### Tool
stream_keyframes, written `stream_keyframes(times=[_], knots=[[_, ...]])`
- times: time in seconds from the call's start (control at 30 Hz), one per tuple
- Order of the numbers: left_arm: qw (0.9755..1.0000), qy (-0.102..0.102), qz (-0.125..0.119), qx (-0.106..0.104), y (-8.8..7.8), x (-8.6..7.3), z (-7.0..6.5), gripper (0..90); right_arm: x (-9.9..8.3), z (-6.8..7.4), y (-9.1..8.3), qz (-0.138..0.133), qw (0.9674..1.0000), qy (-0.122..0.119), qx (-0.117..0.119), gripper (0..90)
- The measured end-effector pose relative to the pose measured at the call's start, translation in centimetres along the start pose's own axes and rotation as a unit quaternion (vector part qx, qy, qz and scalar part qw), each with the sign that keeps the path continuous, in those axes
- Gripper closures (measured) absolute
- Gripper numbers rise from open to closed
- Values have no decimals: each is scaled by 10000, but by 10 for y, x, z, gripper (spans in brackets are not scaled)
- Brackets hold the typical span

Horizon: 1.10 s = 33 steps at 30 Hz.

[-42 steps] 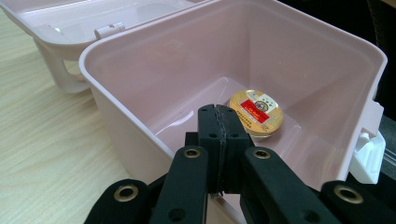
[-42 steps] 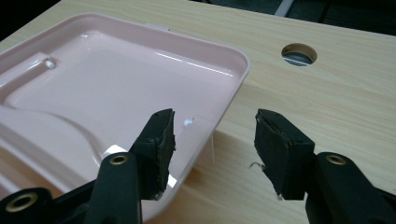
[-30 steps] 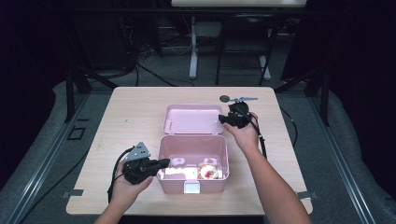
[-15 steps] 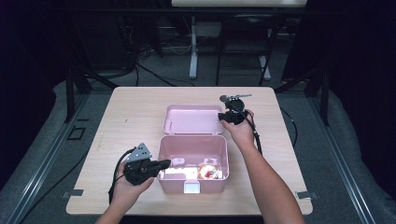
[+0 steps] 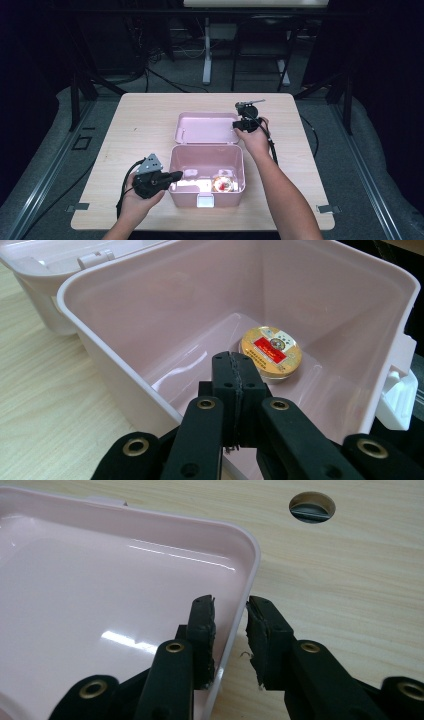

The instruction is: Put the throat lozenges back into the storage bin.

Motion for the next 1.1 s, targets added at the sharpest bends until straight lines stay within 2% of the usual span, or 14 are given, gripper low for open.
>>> stream_keyframes(times=[0.13,0.5,0.67,1.1], knots=[[10000,-4,-7,-10,0,0,0,900,1,1,-1,31,10000,24,7,756],[10000,-36,-17,3,0,0,0,900,2,0,-4,117,9994,296,116,789],[10000,-10,-34,22,1,0,1,900,3,2,-6,81,9995,301,88,796],[10000,-15,-44,15,1,0,1,900,5,2,-15,-8,9993,325,203,812]])
Point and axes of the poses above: each handheld gripper's, and its own axes: y roughly forward along the jaws, x roughly out of its top, z roughly to its left, the point moved 3 cm from there along y, roughly forward along the jaws, and after that the axes turned 14 degrees about z, right-handed, at the moved point
